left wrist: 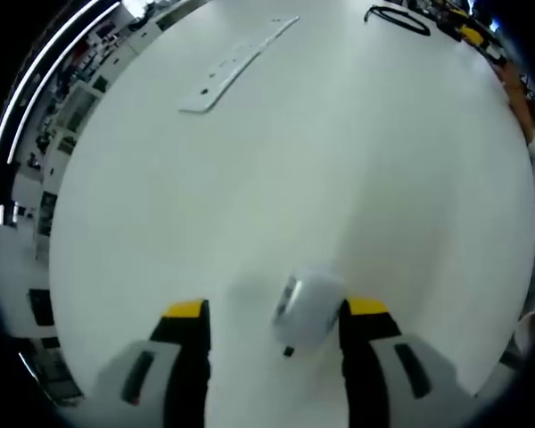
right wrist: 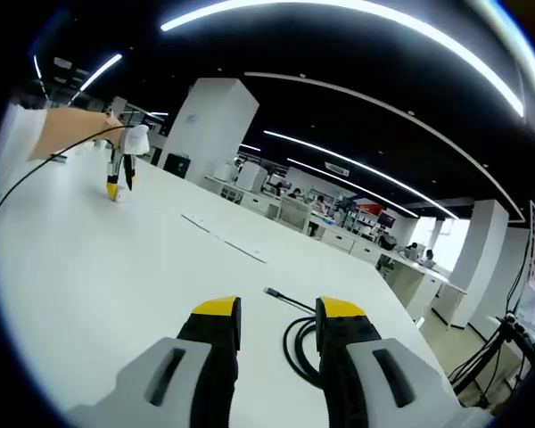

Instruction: Plug the desk Type‑C cable into the charger adapter.

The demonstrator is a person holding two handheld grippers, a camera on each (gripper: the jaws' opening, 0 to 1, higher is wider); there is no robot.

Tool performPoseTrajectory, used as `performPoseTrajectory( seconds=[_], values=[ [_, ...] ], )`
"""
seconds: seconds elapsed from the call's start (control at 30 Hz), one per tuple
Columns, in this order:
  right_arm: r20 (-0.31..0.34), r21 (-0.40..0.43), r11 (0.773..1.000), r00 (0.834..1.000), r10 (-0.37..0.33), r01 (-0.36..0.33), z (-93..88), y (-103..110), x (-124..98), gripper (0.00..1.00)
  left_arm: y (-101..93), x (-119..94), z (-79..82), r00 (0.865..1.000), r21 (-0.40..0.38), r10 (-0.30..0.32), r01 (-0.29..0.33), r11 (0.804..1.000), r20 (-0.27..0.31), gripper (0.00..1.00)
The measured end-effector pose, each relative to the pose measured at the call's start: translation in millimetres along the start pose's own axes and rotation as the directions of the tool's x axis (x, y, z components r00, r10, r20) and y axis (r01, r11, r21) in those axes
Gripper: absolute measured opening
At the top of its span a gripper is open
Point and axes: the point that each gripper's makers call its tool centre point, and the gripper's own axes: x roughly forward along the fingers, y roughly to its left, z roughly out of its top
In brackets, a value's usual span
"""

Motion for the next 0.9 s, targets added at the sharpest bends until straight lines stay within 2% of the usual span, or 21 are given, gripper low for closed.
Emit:
performPoseTrajectory(
  seconds=[0.03, 0.07, 0.1, 0.17, 0.23, 0.37, 0.9],
  values=[
    [-0.003, -0.006, 1.000, 1.000, 0.010, -0.010, -0.1, 3, 0, 0.33, -6.3, 1, -0.2, 0.999, 0.014, -0.038, 0.038, 0.999, -0.005, 0.52],
    [-0.003, -0.007, 1.000, 1.000, 0.012, -0.012, 0.2, 3, 0, 0.33, -7.1, 1, -0.2, 0.999, 0.018, -0.042, 0.042, 0.999, -0.007, 0.50],
    [-0.002, -0.008, 1.000, 1.000, 0.013, -0.013, 0.5, 4, -1, 0.33, -8.2, 2, -0.3, 0.999, 0.022, -0.047, 0.047, 0.999, -0.011, 0.46],
    [0.000, -0.007, 1.000, 1.000, 0.013, -0.013, 1.1, 4, -1, 0.33, -21.5, 2, -1.1, 0.992, 0.040, -0.121, 0.122, 0.992, -0.030, 0.38],
    [0.002, -0.005, 1.000, 1.000, 0.013, -0.013, 1.6, 4, -2, 0.33, -27.7, 2, -1.3, 0.988, 0.045, -0.151, 0.153, 0.987, -0.040, 0.30],
    [0.005, -0.005, 1.000, 1.000, 0.013, -0.013, 2.4, 4, -3, 0.33, -24.3, 1, -0.3, 0.988, 0.066, -0.149, 0.152, 0.986, -0.047, 0.28],
    [0.006, -0.018, 1.000, 1.000, 0.011, -0.011, 4.0, 2, -3, 0.32, -33.1, 2, 2.3, 0.980, 0.171, -0.169, 0.185, 0.968, -0.104, 0.24]
  ],
)
